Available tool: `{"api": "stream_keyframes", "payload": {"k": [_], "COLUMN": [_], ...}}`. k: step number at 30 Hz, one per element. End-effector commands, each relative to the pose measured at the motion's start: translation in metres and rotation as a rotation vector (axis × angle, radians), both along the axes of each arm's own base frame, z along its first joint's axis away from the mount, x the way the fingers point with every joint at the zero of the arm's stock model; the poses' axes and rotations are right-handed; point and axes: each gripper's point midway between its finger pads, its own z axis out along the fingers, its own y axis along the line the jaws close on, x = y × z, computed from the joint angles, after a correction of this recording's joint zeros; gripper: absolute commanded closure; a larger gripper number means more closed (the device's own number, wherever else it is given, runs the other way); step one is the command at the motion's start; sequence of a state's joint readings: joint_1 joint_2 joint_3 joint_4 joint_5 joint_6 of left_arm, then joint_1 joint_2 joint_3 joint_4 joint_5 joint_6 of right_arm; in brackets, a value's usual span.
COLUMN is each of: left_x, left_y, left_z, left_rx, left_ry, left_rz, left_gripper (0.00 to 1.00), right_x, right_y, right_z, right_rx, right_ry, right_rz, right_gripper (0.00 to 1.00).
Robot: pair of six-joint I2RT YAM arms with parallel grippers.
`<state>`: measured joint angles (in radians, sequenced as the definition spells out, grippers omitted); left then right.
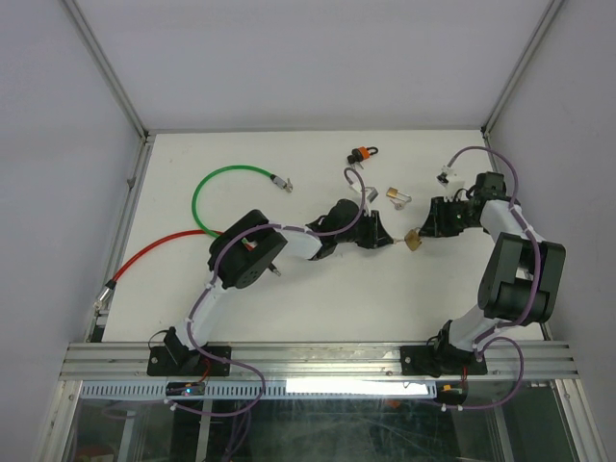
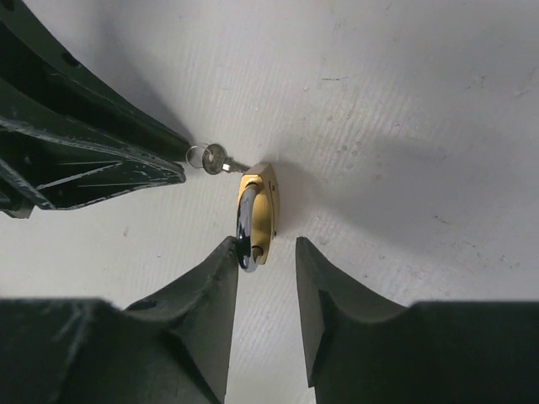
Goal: Lock with the key
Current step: Place the key at the center of the board, then move the lock to the center of the board.
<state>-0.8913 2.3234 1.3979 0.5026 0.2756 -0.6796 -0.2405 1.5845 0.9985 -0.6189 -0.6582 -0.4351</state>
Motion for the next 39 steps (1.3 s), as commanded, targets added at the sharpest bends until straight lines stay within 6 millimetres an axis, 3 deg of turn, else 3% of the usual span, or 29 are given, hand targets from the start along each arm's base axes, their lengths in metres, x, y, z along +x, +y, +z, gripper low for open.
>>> {"api": "stream_keyframes", "payload": {"k": [1, 11, 18, 30, 31, 34, 39], "left_x": [0.009, 0.009, -0.010, -0.044, -0.048, -0.058, -0.070], "left_y": [0.007, 0.056, 0.097, 0.174, 0.182, 0.206, 0.230], "left_z": [0.046, 0.103, 0.139, 0.135, 0.143, 0.144, 0.139], "left_rx": [-0.006, 0.027, 0.011, 0.082, 0.061, 0.029, 0.036], "left_ry": [-0.147, -0.387, -0.562, -0.598, -0.607, -0.600, -0.584], "left_rz": [0.047, 0.134, 0.144, 0.205, 0.224, 0.277, 0.291], "left_gripper": [0.74, 0.59, 0.47, 0.17, 0.14, 0.01, 0.01], "right_x": [0.018, 0.024, 0.024, 0.010, 0.011, 0.023, 0.063], "right_y": [-0.016, -0.028, -0.026, 0.018, 0.021, 0.033, 0.064], "right_z": [0.019, 0.046, 0.061, 0.106, 0.107, 0.112, 0.117], "right_rx": [-0.062, -0.099, -0.090, 0.045, 0.048, 0.021, -0.028], "right_ry": [-0.095, -0.228, -0.300, -0.591, -0.603, -0.632, -0.597], "right_rz": [-0.030, -0.063, -0.051, 0.167, 0.179, 0.233, 0.322], "right_gripper": [0.63, 0.58, 0.58, 0.57, 0.55, 0.48, 0.44]}}
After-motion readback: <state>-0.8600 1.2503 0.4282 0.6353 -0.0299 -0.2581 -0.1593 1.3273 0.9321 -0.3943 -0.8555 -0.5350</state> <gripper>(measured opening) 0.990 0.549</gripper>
